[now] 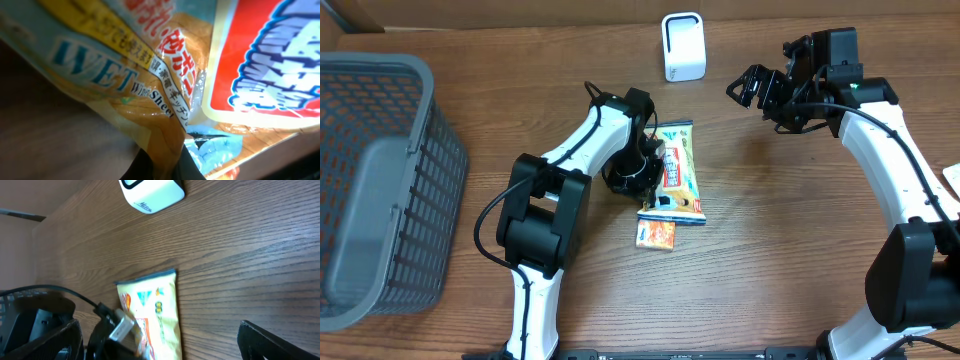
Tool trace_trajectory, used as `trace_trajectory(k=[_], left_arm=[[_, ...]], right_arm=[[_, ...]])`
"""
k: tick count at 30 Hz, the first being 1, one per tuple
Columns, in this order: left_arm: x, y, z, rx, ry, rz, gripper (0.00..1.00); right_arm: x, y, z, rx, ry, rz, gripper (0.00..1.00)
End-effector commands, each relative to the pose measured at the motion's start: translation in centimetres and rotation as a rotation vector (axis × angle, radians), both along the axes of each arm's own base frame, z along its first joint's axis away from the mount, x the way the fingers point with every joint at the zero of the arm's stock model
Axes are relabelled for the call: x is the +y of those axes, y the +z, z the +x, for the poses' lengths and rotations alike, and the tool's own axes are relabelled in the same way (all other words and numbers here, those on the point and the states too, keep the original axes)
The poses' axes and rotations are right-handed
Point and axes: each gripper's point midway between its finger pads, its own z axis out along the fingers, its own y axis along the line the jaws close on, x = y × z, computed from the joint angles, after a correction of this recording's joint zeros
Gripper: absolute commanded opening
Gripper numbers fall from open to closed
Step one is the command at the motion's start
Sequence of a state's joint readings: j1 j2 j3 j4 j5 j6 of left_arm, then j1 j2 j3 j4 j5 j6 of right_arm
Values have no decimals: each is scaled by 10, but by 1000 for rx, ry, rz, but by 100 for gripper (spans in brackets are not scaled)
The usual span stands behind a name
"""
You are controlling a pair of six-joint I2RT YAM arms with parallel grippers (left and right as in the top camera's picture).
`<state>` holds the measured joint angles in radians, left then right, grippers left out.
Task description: Scan the item barcode
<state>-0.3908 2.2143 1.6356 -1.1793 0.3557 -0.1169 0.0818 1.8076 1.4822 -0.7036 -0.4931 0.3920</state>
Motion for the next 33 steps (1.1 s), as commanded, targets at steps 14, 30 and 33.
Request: trace_trajectory(k=[14,30,33], left_arm=[[34,52,66,-197,157,174,93],[46,50,81,-123,349,-6,74],[18,50,65,-72,263,-137,81]], right_arm=[[3,-22,-6,17,5,2,100],[48,-33,-12,-36,52,-178,100],[51,-31,-10,-48,55,-175,100]])
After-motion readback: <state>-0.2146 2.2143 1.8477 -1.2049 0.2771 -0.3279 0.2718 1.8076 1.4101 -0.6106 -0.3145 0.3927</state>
